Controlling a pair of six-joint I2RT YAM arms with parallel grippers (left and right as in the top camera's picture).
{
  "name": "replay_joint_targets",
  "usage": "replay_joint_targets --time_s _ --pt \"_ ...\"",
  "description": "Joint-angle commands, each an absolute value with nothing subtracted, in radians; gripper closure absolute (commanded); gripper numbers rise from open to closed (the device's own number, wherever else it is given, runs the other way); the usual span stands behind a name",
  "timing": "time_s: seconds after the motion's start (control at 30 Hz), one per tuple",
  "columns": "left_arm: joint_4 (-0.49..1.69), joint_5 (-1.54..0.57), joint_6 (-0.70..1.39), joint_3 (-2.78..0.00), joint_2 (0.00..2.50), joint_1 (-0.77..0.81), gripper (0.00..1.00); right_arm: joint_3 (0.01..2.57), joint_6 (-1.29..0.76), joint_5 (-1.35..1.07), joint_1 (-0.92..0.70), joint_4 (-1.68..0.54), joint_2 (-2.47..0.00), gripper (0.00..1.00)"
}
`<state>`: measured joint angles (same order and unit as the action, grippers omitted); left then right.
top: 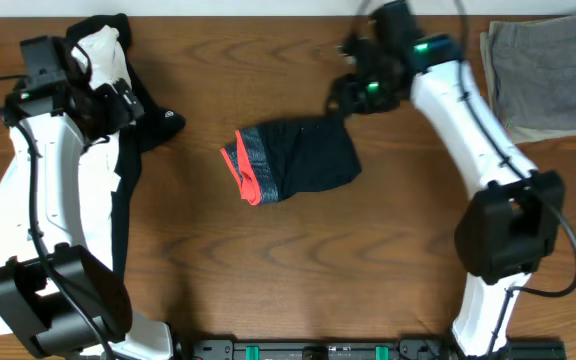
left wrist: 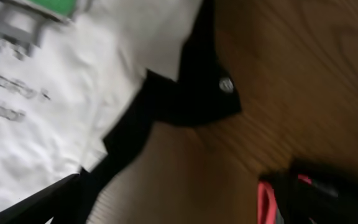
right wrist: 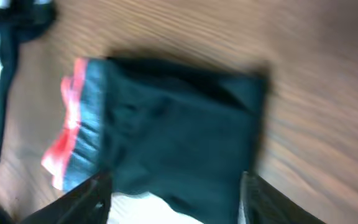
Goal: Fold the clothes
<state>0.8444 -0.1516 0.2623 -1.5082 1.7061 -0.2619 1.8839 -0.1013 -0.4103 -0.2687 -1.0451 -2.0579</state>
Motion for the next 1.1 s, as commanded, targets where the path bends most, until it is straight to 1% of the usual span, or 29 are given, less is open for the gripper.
replay_joint_targets --time_s 0.0,0.03,0.13,0.2,0.27,0.3,0.4,0.53,0.63,0.77,0.93,1.07 --pt "0.867 -0.202 0.263 -1.469 1.688 -0.225 0.02 1.895 -0.091 -0.415 -0.202 -1.084 -2.033 0.33" --pt "0.871 -0.202 0.262 -1.461 1.689 -0.213 0.02 1.895 -0.091 -0.415 -0.182 -1.097 -2.033 0.32" --pt "0.871 -0.202 0.234 -1.428 1.695 -0.165 0.02 1.895 -0.088 -0.415 -0.139 -1.119 -2.033 0.22" --pt "0.866 -0.202 0.21 -1.406 1.701 -0.133 0.02 1.894 -0.08 -0.415 -0.126 -1.121 -2.033 0.14" --pt "0.857 -0.202 0.194 -1.389 1.715 -0.103 0.02 1.894 -0.057 -0.413 -0.118 -1.123 -2.034 0.04" --pt "0.849 -0.2 0.188 -1.381 1.723 -0.09 0.02 1.893 -0.052 -0.403 -0.118 -1.125 -2.034 0.01" --pt "0.82 -0.199 0.177 -1.36 1.746 -0.058 0.02 1.888 -0.051 -0.344 -0.118 -1.137 -2.035 0.01" --pt "0.817 -0.199 0.16 -1.358 1.78 -0.037 0.02 1.874 -0.051 -0.335 -0.118 -1.156 -2.035 0.01" --pt "0.784 -0.215 0.104 -1.358 1.795 -0.031 0.02 1.864 -0.051 -0.322 -0.118 -1.16 -2.035 0.01" --pt "0.759 -0.303 -0.017 -1.358 1.796 -0.031 0.02 1.859 -0.051 -0.276 -0.117 -1.157 -2.035 0.01" --pt "0.765 -0.303 -0.057 -1.357 1.798 -0.031 0.02 1.859 -0.051 -0.213 -0.099 -1.157 -2.035 0.01" --pt "0.769 -0.307 -0.079 -1.357 1.818 -0.031 0.02 1.859 -0.052 -0.213 -0.065 -1.16 -2.035 0.01"
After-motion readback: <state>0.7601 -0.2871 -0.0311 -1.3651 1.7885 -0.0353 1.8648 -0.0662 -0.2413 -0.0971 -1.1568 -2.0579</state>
